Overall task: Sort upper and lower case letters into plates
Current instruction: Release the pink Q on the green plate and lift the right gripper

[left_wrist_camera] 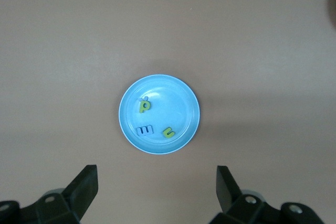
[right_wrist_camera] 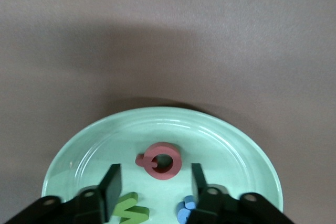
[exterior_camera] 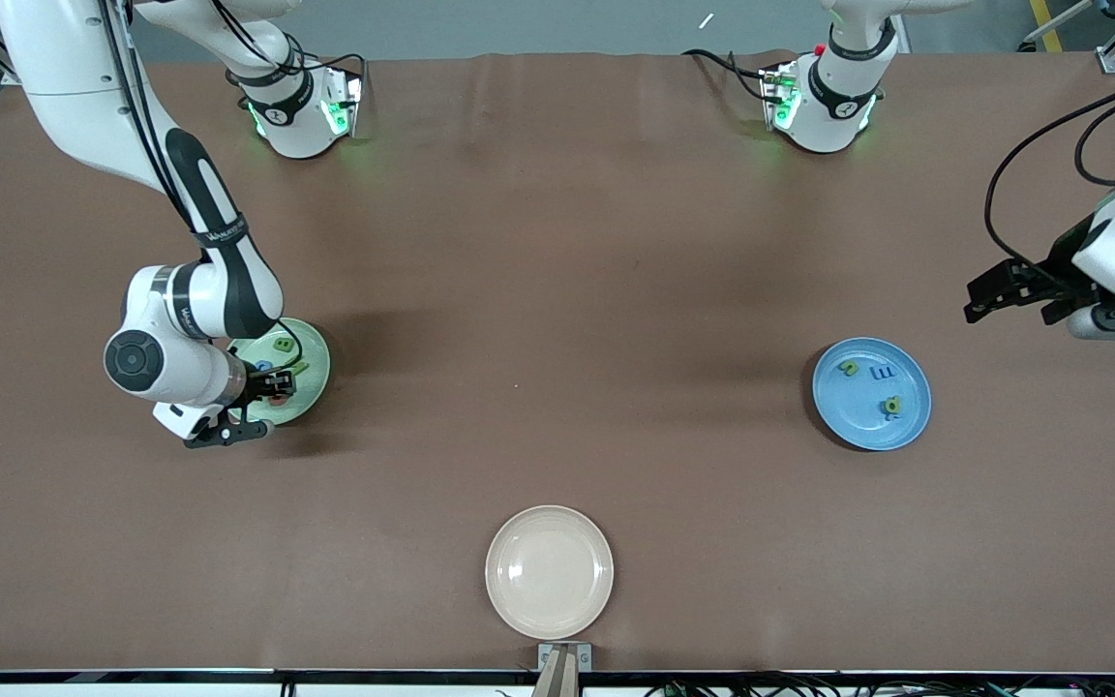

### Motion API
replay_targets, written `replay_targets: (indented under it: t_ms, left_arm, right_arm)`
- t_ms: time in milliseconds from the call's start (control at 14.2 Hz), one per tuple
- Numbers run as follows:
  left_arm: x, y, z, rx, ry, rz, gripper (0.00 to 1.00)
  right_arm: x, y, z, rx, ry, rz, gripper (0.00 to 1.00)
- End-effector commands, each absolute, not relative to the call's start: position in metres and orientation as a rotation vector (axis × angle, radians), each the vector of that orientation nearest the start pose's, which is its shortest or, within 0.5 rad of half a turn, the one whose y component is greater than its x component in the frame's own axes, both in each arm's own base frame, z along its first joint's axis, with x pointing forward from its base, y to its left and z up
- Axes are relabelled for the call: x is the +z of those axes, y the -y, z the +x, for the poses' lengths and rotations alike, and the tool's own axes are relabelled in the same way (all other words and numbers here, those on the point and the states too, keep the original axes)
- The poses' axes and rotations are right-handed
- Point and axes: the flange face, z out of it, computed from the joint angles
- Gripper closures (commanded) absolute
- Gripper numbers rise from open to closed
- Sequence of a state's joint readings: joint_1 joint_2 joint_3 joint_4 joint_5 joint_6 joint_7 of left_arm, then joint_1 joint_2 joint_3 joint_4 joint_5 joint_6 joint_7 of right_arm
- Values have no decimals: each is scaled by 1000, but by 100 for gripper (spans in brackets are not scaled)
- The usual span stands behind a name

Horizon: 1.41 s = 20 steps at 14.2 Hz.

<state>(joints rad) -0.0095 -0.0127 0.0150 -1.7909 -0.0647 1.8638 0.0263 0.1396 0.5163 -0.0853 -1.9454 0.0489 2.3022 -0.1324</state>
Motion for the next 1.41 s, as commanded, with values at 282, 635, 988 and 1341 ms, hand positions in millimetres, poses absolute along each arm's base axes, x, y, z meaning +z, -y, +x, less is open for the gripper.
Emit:
replay_targets:
  t_ms: [282, 635, 988, 1341]
  left_arm:
    - [586, -9, 548, -224, 21, -3221, 1]
    - [618, -4, 546, -260, -5, -3208, 1]
    - [641, 0, 553, -251, -26, -3205, 1]
    - [654, 11, 558, -249, -58, -3167, 1]
  right_arm:
    - [261, -39, 614, 311, 268, -3113, 0]
    - [348, -17, 623, 370, 213, -3096, 0]
    - [435, 36, 637, 414, 98, -3113, 0]
    - [491, 47, 639, 369, 95, -3153, 0]
